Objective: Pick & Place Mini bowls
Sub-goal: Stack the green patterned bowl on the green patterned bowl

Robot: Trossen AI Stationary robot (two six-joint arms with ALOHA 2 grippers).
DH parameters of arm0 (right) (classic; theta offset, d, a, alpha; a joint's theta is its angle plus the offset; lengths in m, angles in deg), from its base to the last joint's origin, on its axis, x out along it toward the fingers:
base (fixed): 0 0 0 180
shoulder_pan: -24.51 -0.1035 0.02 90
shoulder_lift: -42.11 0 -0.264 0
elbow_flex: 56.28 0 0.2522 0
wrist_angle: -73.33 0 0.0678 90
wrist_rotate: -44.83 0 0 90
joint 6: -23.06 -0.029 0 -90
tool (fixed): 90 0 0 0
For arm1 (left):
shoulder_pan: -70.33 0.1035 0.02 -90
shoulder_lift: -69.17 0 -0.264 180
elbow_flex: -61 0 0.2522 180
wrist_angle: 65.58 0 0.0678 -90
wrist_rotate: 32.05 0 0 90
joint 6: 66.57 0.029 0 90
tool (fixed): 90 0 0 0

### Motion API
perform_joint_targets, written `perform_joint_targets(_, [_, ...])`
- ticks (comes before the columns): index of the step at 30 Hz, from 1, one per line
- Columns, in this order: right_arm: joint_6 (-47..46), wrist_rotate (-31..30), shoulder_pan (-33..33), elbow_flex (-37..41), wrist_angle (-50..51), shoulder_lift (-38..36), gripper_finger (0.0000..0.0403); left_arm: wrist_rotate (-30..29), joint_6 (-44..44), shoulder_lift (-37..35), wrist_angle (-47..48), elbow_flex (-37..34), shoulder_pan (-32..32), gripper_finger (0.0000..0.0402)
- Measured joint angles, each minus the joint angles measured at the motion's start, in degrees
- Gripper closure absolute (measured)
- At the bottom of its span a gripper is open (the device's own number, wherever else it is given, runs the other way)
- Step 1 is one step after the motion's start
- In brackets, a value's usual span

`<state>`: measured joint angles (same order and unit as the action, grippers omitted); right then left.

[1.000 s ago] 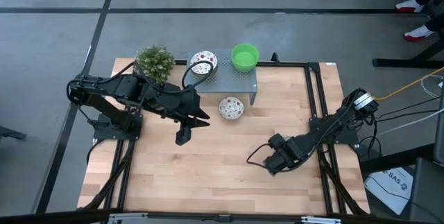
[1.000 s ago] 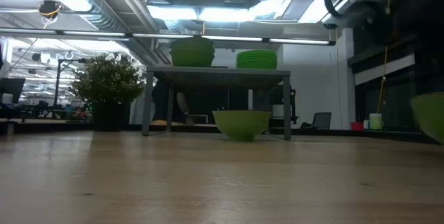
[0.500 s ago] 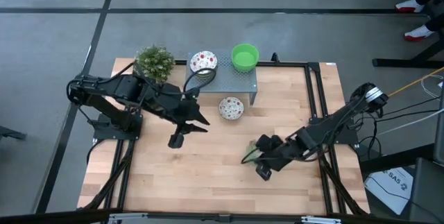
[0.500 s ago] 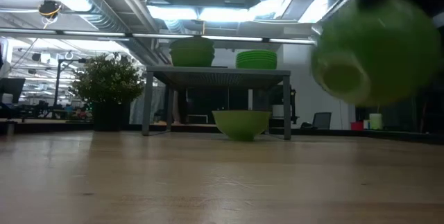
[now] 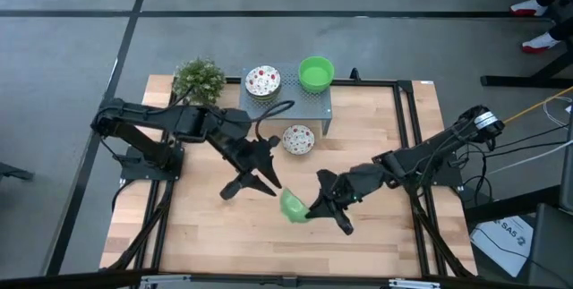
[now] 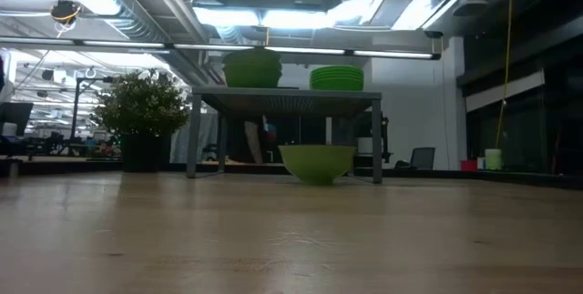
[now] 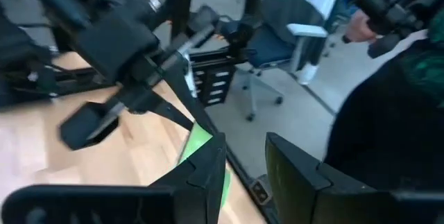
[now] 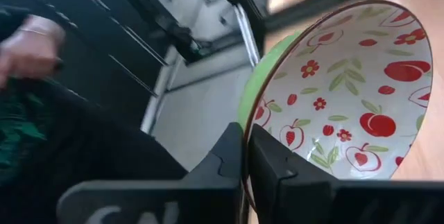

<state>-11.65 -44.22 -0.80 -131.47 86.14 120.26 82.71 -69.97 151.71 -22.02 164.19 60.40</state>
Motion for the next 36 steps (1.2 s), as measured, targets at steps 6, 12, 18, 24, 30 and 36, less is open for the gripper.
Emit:
perform_joint_targets(6, [4.16,4.83,2.94,0.00,-6.10,-0.02,0.0392,7.06,-1.80,0.68,0.14,-0.02,3.50,0.0281])
perform_joint_targets(12, [5.89,9.73,4.75,-0.02,-9.96,-0.12,0.0392,7.30,-0.31,0.97,1.90,-0.04,6.02,0.0237])
perform_joint_targets(18, [7.41,12.19,6.06,-0.02,-12.05,-0.04,0.0392,10.45,0.15,1.22,2.89,-0.02,7.14,0.0208])
perform_joint_targets(24, [9.74,15.61,7.66,-0.02,-15.56,-0.04,0.0392,14.37,0.13,3.73,4.44,-0.02,7.21,0.0209])
perform_joint_targets(30, [11.29,17.54,8.95,-0.02,-18.64,-0.04,0.0392,23.75,0.17,6.41,2.94,-0.02,7.16,0.0221])
perform_joint_targets(36, [12.59,20.42,10.09,0.00,-22.22,0.03,0.0392,27.79,1.21,6.69,-0.47,-0.02,7.14,0.0251])
